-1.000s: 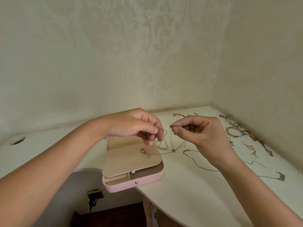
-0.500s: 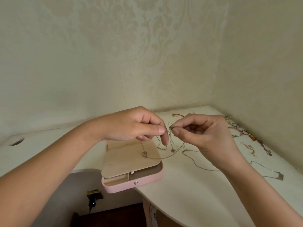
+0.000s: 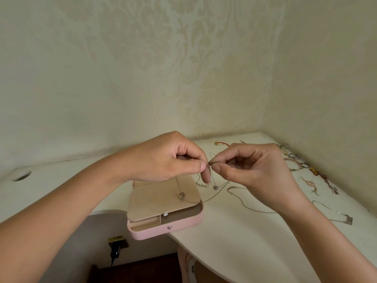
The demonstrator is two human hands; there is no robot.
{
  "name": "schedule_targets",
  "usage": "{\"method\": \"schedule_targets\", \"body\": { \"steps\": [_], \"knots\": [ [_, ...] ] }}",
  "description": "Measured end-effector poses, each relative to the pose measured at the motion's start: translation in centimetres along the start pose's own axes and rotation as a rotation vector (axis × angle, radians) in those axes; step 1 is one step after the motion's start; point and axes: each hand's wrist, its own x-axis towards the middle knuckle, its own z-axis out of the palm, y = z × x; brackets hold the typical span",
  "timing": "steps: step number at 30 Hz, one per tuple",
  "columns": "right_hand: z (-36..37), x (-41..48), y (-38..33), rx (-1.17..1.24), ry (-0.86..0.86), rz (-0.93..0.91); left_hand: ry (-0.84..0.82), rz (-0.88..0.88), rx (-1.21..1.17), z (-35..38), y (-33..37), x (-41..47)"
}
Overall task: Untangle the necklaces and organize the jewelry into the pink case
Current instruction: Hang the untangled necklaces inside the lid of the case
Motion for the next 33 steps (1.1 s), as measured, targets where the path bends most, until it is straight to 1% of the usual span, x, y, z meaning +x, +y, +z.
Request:
{"method": "schedule_targets", "body": {
  "steps": [5, 9, 11, 14, 17, 19, 21, 22, 23, 26, 28, 30, 33],
  "knots": [
    [-0.1, -0.1, 0.0, -0.062, -0.007, -0.008, 0.050, -0.017, 0.034, 0.2, 0.0, -0.1],
    [-0.1, -0.3, -0.1, -0.177, 0.015, -0.053, 0.102, -0.020, 0.092, 0.5, 0.0, -0.3],
    [0.0, -0.4, -0.2, -0.282, 0.051, -0.102, 0.130, -0.010, 0.114, 0.6, 0.0, -0.5],
    [0.3, -0.4, -0.1, -0.500, 0.150, -0.220, 0.190, -0.023, 0.106, 0.8, -0.1, -0.5],
    [0.6, 0.0, 0.1, -0.625, 0.202, -0.292, 0.229, -0.043, 0.113, 1.1, -0.3, -0.6],
    [0.6, 0.3, -0.3, -0.687, 0.151, -0.276, 0.255, -0.044, 0.106, 1.2, -0.6, -0.7],
    [0.4, 1.1, -1.1, -0.744, 0.028, -0.194, 0.279, -0.037, 0.086, 1.0, -1.2, -0.7],
    [0.3, 1.7, -1.5, -0.736, -0.033, -0.156, 0.285, -0.039, 0.076, 0.9, -1.5, -0.8],
    [0.3, 2.4, -1.8, -0.670, -0.080, -0.116, 0.294, -0.045, 0.052, 0.7, -1.8, -0.9],
    [0.5, 5.0, -2.8, -0.320, -0.152, 0.000, 0.382, -0.068, -0.102, 0.6, -2.7, -1.2],
    [0.9, 6.9, -3.3, -0.155, -0.200, 0.051, 0.463, -0.085, -0.170, 0.7, -3.5, -1.4],
    [1.5, 8.8, -3.8, -0.089, -0.249, 0.085, 0.546, -0.156, -0.165, 0.8, -5.4, -1.6],
    [2.3, 11.8, -4.6, -0.135, -0.294, 0.102, 0.633, -0.377, -0.005, 1.2, -9.9, -1.9]
  ]
}}
